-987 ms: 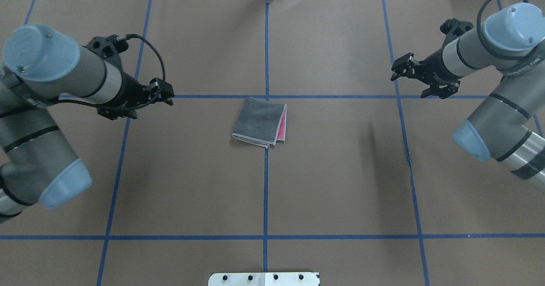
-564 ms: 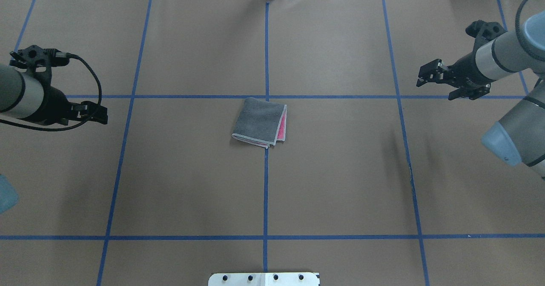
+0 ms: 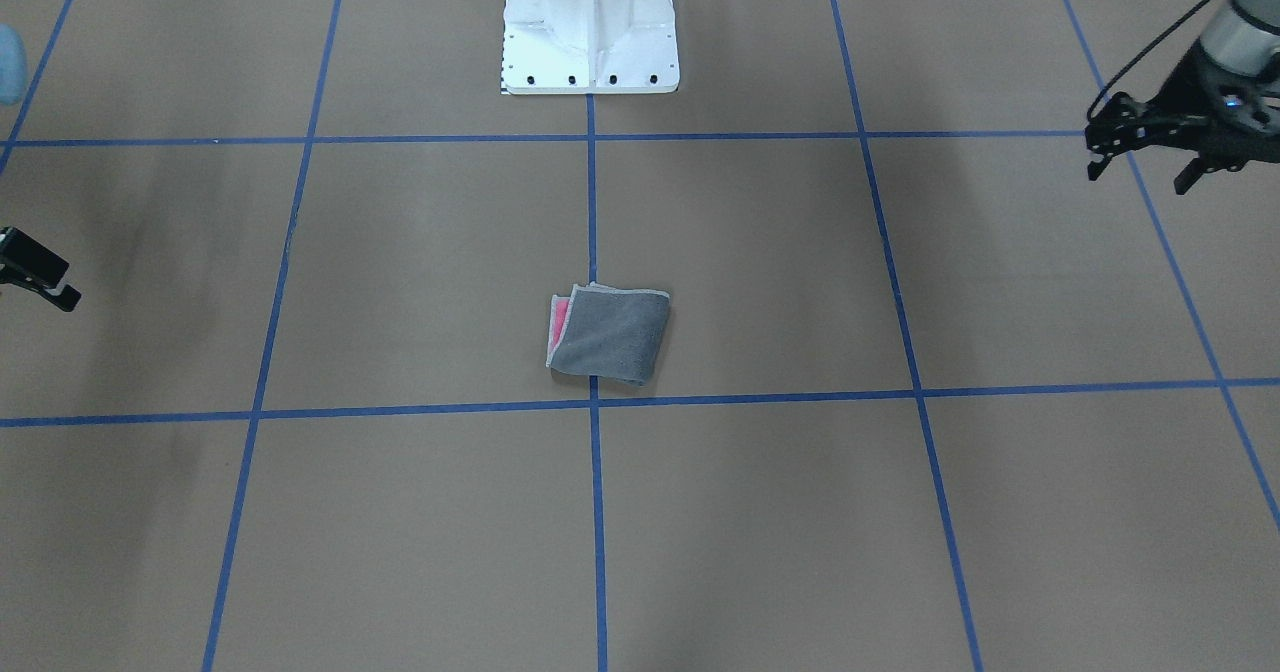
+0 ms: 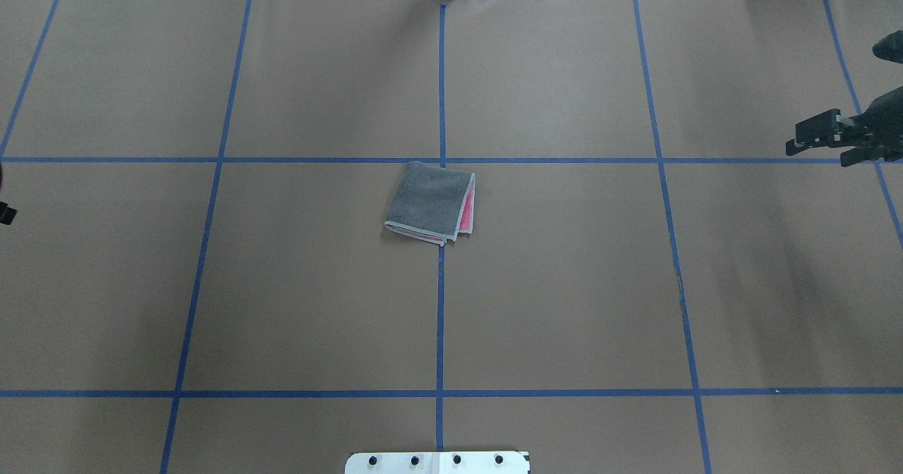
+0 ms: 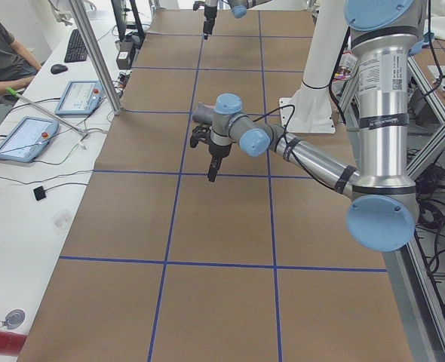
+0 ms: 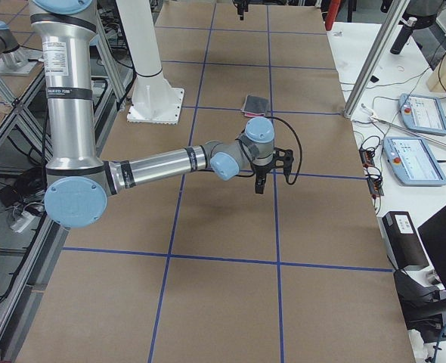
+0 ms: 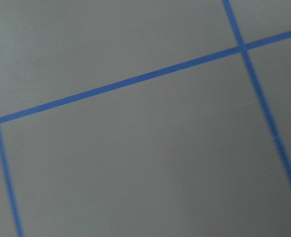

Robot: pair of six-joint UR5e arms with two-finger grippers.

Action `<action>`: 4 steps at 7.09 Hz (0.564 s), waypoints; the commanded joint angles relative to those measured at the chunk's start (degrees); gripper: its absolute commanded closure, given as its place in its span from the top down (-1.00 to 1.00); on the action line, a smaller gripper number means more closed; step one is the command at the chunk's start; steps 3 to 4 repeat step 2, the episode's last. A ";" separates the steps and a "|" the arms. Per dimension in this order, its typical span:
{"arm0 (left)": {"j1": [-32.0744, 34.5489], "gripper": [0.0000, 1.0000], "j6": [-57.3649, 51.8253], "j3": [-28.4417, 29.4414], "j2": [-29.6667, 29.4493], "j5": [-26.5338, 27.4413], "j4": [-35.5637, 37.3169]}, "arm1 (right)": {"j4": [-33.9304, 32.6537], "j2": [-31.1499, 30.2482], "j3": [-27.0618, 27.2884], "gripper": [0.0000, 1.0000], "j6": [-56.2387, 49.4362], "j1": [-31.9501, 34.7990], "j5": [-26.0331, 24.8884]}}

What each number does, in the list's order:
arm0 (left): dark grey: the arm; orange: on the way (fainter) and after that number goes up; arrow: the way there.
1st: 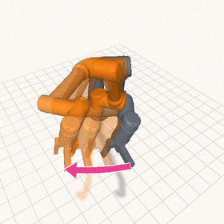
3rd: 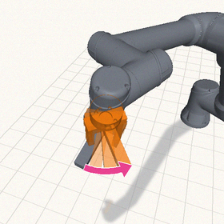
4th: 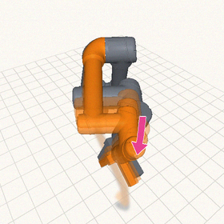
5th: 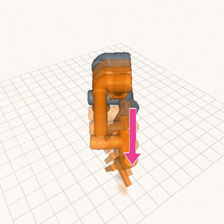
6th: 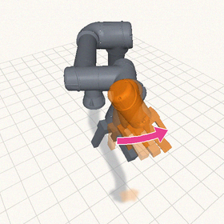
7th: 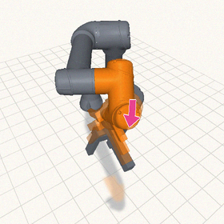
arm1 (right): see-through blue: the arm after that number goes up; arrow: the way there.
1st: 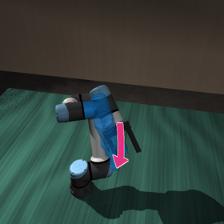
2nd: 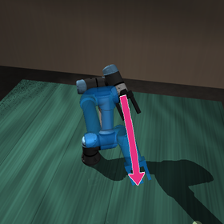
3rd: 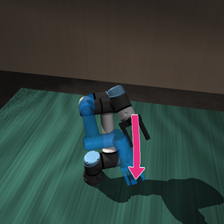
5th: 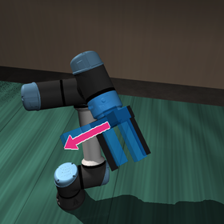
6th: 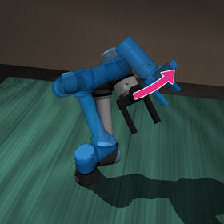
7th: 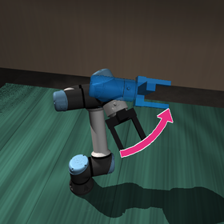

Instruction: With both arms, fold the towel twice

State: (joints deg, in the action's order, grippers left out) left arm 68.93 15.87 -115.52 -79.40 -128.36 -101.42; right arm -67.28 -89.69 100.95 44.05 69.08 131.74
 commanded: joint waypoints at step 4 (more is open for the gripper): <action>12.46 1.00 -10.69 6.71 -0.49 -9.37 0.34 | -12.42 -1.01 0.03 1.00 -22.91 8.43 0.98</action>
